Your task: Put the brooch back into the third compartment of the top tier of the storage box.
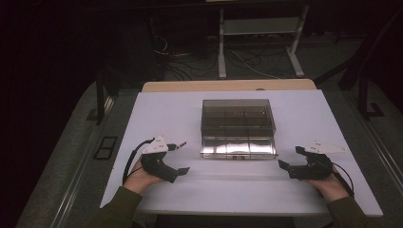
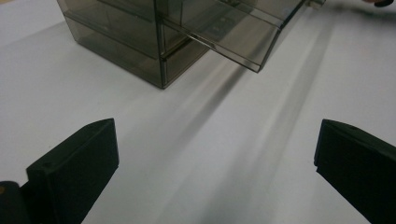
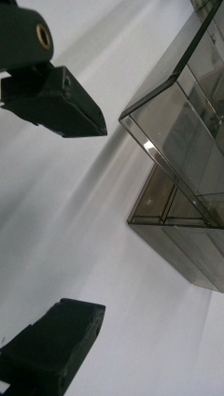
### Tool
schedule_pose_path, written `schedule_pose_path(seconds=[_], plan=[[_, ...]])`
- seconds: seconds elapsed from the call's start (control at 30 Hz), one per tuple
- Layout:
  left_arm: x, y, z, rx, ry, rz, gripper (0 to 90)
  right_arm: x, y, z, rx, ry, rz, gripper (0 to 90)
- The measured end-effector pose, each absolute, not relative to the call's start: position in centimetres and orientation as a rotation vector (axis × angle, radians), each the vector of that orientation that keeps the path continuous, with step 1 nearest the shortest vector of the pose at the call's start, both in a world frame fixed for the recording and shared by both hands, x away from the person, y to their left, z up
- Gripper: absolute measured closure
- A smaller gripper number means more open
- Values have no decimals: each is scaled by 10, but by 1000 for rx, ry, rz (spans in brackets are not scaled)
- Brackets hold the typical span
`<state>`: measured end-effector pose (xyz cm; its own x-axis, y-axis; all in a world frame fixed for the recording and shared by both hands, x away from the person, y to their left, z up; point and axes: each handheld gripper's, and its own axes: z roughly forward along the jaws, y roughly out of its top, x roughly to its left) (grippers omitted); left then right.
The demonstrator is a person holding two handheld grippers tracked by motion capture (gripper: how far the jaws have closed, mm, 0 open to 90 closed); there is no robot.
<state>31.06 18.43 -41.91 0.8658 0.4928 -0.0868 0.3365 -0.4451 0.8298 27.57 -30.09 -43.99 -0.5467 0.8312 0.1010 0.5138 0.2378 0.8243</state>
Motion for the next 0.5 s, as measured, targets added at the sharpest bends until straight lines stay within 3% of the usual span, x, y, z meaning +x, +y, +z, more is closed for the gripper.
schedule_pose_path(seconds=[0.5], plan=[[329, 186, -407, 2064, 618, 246, 9, 276, -300, -440, 1226, 2165, 1225, 113]])
